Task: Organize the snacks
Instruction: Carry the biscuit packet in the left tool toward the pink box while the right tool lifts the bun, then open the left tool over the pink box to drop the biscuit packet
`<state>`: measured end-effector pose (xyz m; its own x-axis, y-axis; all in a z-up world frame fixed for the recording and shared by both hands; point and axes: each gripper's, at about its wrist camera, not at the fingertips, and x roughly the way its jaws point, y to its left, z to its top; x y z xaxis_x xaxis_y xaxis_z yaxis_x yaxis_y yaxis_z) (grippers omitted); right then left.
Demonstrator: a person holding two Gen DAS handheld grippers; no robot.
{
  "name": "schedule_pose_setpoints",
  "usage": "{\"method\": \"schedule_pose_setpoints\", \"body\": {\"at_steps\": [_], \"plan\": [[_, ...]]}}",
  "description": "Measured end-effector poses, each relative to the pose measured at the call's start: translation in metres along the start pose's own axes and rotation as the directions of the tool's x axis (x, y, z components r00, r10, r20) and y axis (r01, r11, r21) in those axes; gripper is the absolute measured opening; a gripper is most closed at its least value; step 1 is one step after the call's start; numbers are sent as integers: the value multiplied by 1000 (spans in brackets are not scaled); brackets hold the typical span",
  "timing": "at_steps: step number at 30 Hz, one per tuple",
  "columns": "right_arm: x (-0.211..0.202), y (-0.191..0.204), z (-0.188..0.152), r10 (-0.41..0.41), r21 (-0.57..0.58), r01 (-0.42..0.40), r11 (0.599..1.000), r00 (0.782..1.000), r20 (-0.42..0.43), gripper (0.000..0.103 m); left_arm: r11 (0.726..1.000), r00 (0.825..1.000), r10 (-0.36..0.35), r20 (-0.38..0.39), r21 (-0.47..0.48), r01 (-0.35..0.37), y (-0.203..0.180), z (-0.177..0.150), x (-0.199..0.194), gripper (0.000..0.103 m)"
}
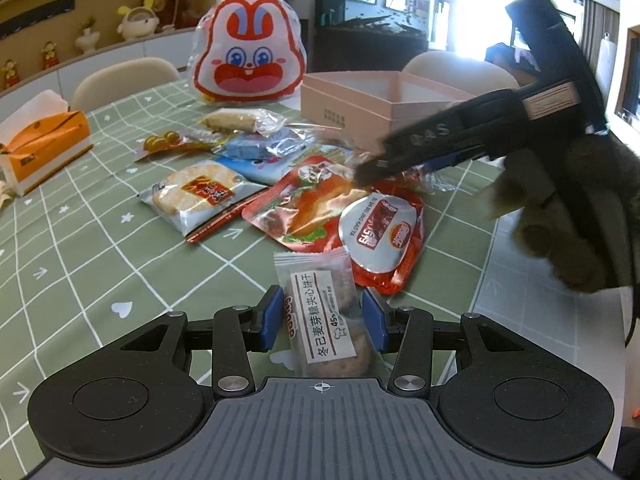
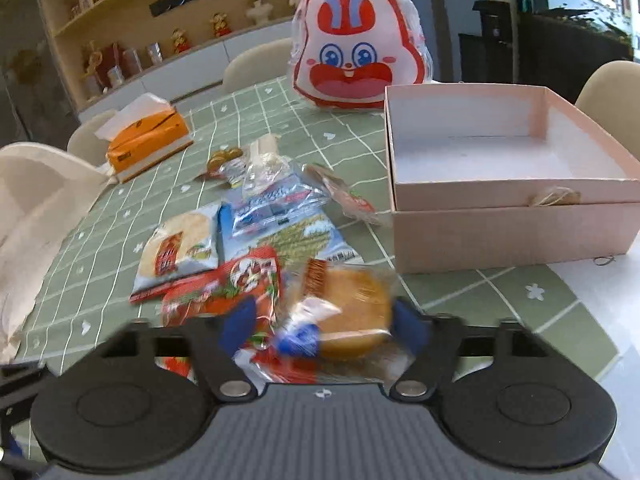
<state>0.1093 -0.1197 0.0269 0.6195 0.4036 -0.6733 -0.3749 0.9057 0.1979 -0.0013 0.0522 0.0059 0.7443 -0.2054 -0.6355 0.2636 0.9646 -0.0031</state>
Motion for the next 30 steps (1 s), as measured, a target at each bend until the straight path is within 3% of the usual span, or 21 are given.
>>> {"method": "schedule_pose_setpoints", "body": {"at_steps": [3, 6, 12, 16, 19, 21, 26, 28, 30], "plan": [[-28, -7, -7, 12, -18, -12, 1000, 1000, 14, 56, 1000, 1000, 10, 3, 13, -10, -3, -1, -1, 48], [-64, -13, -20, -35, -85, 43, 995, 996, 85, 55, 1000, 1000, 7, 14, 19, -8, -6, -2, -6, 44], [-138, -42, -34, -100, -131, 132, 983, 969, 225, 55, 995, 996, -69, 48, 77, 65, -46, 3, -36, 44], [-174, -69, -39, -136, -100, 176, 979, 938, 320, 55, 984, 984, -145, 108, 123, 132, -85, 30, -55, 44], [-186, -92, -42, -149, -55, 179, 982, 925, 348, 55, 980, 973, -162, 167, 145, 138, -104, 63, -50, 44], [-188, -105, -43, -162, -33, 185, 982, 921, 354, 55, 987, 965, -138, 225, 115, 114, -108, 94, -36, 44], [-184, -134, -44, -210, -12, 230, 973, 906, 367, 55, 987, 935, -76, 347, -104, 119, -92, 175, 28, 44], [-181, -144, -44, -238, 0, 256, 967, 899, 368, 55, 976, 939, -61, 338, -176, 127, -84, 206, 69, 44], [-178, -152, -40, -261, 4, 280, 960, 889, 376, 55, 961, 959, -101, 264, -224, 163, -73, 226, 118, 44]]}}
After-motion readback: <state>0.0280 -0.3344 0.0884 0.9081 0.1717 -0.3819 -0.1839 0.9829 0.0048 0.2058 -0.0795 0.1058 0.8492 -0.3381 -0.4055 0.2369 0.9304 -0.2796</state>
